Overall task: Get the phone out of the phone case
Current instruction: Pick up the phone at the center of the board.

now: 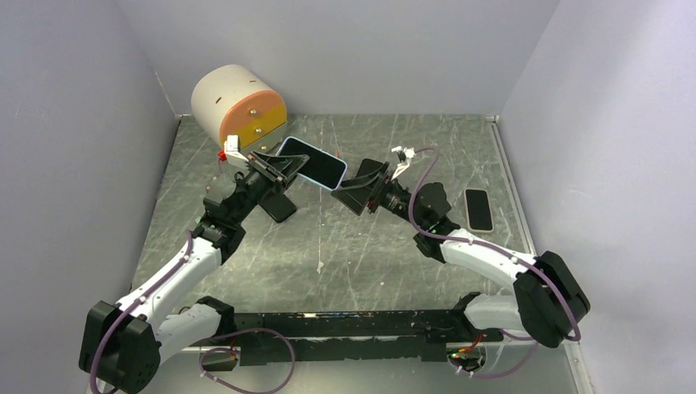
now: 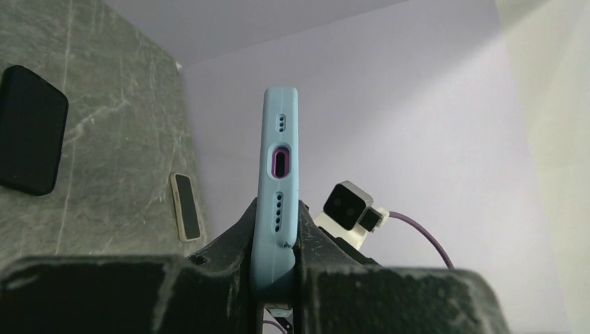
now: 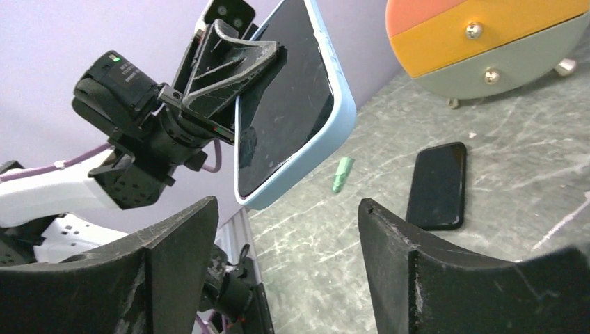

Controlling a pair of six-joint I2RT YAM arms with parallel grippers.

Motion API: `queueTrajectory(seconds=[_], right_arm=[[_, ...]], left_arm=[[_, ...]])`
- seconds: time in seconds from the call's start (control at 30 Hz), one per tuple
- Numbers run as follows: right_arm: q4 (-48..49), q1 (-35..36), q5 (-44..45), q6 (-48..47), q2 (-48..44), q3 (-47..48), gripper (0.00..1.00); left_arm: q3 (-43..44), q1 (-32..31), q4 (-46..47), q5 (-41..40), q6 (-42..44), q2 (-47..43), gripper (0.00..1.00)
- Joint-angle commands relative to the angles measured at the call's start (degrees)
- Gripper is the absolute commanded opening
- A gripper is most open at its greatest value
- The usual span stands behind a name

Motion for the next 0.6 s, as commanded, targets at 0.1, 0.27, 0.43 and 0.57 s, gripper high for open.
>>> queueTrajectory(seconds=[0.1, 0.27, 0.43, 0.57], right_arm=[[11.55, -0.75, -5.78, 3.74, 2.6, 3.43, 0.67], [16.1, -1.18, -7.81, 5.16, 4.57, 4.09, 0.57], [20.14, -2.14, -9.4, 5.84, 6.01, 4.02, 0.35], [23.24, -3.82, -11.41, 5.27, 6.96, 3.6, 0.2]], left_arm=[[3.46, 0.09, 7.82, 1.36, -2.83, -0.78, 0.03], [3.45, 0.06, 7.67, 1.98, -3.0, -0.75, 0.02], [3.33, 0.06, 6.83, 2.02, -3.7, -1.19, 0.03], [2.23, 0.06, 7.0, 1.7, -5.41, -1.38, 0.03]])
